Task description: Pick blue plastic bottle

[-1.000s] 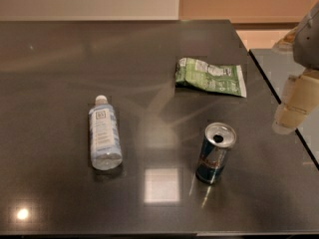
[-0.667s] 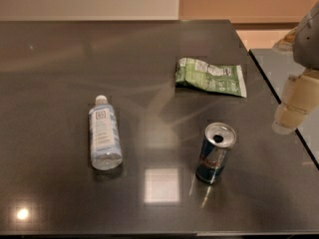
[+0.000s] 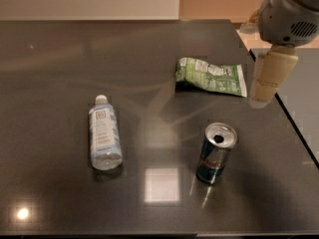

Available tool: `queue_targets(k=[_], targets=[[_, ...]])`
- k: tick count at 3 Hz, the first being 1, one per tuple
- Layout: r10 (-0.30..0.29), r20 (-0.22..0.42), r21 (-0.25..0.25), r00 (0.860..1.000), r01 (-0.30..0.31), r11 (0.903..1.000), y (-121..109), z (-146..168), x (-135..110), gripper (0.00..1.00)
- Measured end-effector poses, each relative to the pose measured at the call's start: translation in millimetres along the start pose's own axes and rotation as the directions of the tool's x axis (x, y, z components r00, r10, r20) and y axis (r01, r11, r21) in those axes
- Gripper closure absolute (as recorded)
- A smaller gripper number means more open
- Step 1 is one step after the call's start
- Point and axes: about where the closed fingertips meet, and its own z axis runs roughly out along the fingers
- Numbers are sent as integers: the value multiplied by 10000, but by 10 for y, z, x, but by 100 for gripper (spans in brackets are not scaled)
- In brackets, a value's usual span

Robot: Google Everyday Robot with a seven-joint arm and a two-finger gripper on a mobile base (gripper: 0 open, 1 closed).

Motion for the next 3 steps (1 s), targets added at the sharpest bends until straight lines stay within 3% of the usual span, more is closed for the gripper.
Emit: queue_targets(k=[1, 2, 3], targets=[[-1540, 391, -145, 9873, 1546, 9879, -198, 164, -362, 0], [-3389, 874, -250, 9368, 3422, 9393, -280, 355, -732, 0], [-5204, 1469, -167, 8412, 5282, 8490, -196, 503, -1059, 0]])
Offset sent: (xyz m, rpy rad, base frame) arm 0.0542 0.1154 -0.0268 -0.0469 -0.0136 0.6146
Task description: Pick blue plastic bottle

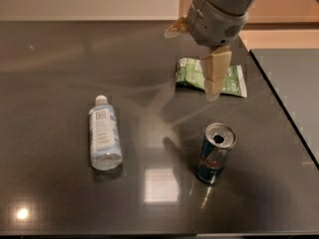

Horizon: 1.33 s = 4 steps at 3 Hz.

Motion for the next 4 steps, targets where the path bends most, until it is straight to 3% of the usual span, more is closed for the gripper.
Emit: queue_targets(k=[1, 2, 3, 4], targets=[[-2160, 596, 11, 9746, 2163, 9763, -1, 144, -302, 0], [-4287, 1251, 74, 8947, 4312, 9022, 81, 268, -674, 0], [-6342, 1853, 57, 7506, 6446, 7645, 205, 374, -1034, 0], [-7766, 2253, -48, 5883, 7978, 6029, 304, 490, -1276, 0]])
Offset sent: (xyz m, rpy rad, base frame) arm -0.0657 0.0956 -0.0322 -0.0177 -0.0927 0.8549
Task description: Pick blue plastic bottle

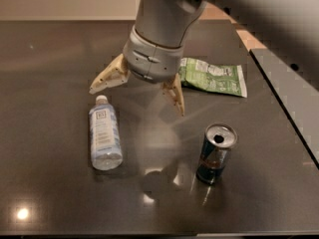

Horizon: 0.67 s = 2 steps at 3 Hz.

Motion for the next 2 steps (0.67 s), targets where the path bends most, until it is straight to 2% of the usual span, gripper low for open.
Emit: queue_targets(k=[1, 2], targets=[[-1760, -21, -533, 9844, 1757, 9830, -60, 195, -89, 0], [-1761, -22, -534, 9844, 1758, 9830, -60, 195, -89, 0]])
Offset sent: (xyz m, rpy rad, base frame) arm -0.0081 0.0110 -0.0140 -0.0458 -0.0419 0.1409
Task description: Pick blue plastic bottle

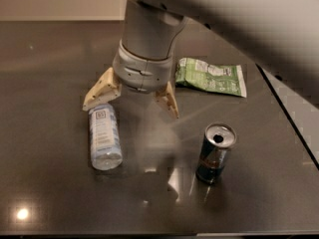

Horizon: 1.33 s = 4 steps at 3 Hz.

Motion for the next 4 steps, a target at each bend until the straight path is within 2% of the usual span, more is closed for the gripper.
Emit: queue_targets(k=[1, 3, 4], targets=[[-330, 268, -387, 9991, 340, 9987, -72, 74, 54, 0], [-1081, 1040, -960, 9887, 1182, 9883, -313, 483, 295, 0], [-1177, 1160, -1322, 9863, 1327, 9823, -410, 659, 339, 0]])
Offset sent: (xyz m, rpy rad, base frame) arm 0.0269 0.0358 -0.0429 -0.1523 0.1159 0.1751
